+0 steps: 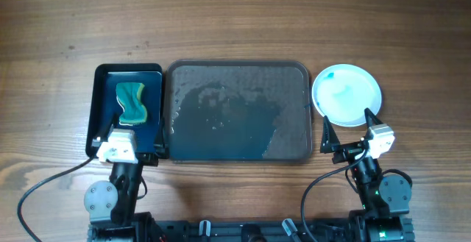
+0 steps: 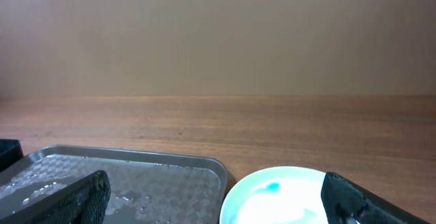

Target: Clean dirty plates on tray and stack at the side

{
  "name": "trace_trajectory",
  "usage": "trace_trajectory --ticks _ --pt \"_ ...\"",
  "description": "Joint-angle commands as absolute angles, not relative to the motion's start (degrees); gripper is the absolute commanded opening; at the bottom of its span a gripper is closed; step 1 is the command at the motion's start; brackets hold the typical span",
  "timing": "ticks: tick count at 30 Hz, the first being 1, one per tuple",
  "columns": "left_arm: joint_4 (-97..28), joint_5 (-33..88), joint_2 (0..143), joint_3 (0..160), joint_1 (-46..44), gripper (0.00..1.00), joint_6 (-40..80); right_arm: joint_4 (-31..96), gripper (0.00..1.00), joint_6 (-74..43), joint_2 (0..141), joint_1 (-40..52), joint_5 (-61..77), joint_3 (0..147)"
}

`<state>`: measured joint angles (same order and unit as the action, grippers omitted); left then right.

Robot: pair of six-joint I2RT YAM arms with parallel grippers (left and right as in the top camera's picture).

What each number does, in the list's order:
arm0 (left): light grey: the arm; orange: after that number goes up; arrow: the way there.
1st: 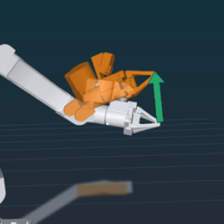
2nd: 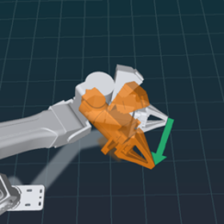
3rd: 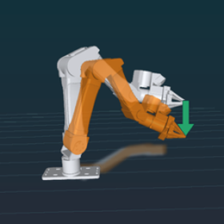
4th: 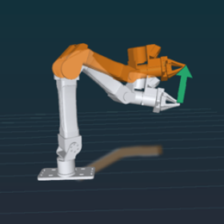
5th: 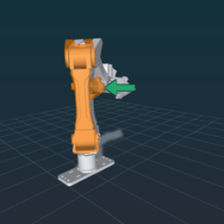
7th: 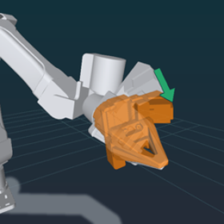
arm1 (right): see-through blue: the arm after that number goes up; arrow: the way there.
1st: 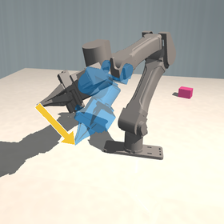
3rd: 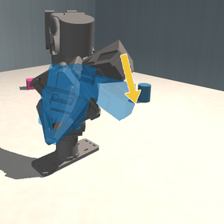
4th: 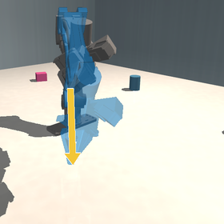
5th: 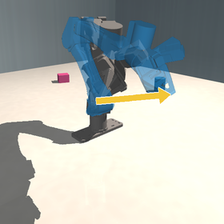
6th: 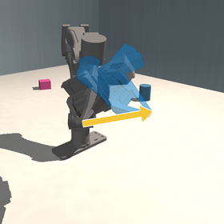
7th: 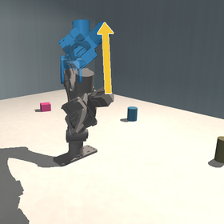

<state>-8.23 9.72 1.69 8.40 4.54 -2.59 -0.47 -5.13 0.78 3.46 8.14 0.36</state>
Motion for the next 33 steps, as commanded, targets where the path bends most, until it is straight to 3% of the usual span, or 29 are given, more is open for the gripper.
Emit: trace_trajectory --ticks 1,33 --pt "-7.95 7.84 0.16 6.37 4.58 1.00 -4.29 -0.64 1.00 -6.02 0.27 3.14 8.97 0.30" --pt "-3.60 8.69 0.34 0.32 5.58 1.00 -2.57 -0.64 1.00 -6.04 0.27 3.14 8.97 0.30"
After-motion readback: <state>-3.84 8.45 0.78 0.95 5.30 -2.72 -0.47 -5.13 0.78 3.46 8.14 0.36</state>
